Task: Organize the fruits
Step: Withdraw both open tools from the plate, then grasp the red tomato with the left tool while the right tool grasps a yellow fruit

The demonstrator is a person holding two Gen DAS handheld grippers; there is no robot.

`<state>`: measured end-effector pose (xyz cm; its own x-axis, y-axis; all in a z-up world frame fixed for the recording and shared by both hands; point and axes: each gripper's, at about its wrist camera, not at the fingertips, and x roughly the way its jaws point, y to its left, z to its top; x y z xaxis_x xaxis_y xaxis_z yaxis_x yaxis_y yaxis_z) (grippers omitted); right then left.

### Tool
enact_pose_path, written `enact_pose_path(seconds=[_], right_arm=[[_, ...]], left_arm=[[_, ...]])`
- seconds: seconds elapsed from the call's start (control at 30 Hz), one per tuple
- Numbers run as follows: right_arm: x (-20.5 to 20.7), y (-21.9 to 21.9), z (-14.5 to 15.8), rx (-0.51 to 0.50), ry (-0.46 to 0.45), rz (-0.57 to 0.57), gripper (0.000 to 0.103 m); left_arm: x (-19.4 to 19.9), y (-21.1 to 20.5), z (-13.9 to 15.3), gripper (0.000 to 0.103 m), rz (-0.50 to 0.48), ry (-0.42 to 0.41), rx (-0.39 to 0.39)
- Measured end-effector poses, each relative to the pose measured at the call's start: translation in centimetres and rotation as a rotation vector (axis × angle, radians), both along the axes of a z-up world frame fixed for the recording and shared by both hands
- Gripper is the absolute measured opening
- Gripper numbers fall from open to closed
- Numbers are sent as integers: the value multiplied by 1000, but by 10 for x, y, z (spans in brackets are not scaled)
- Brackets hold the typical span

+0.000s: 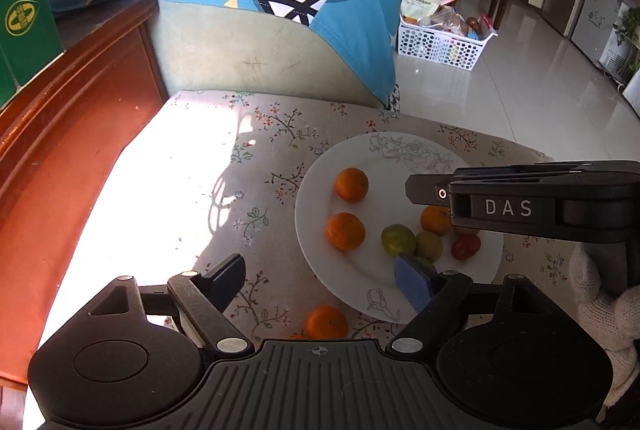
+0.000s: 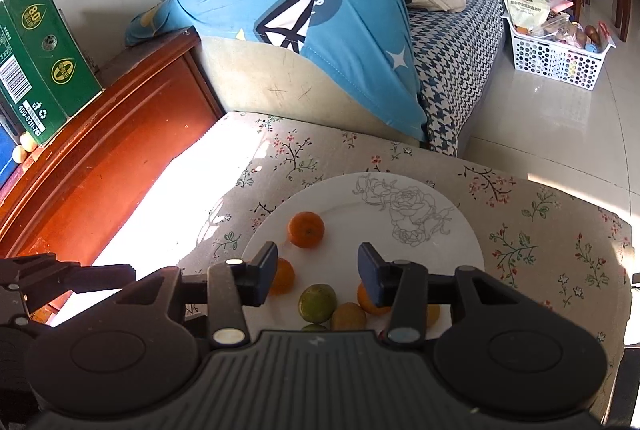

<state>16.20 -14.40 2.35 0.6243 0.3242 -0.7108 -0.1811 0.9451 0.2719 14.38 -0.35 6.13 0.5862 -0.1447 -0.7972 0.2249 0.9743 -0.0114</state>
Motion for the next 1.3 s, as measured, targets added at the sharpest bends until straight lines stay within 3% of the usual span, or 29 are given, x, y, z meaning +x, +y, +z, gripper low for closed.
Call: enact_pose_path(seconds=[0.4,0.93,1.3], right_arm=[[-29,29,-6,21,29,95,45],[-68,91,-37,5,120,314,45],[-62,107,-55,-27,133,314,45]], left_arm=[[-11,52,16,84,120,-28,29],[-14,78,1,84,215,13,24],[-20,87,-11,84,225,47,31]])
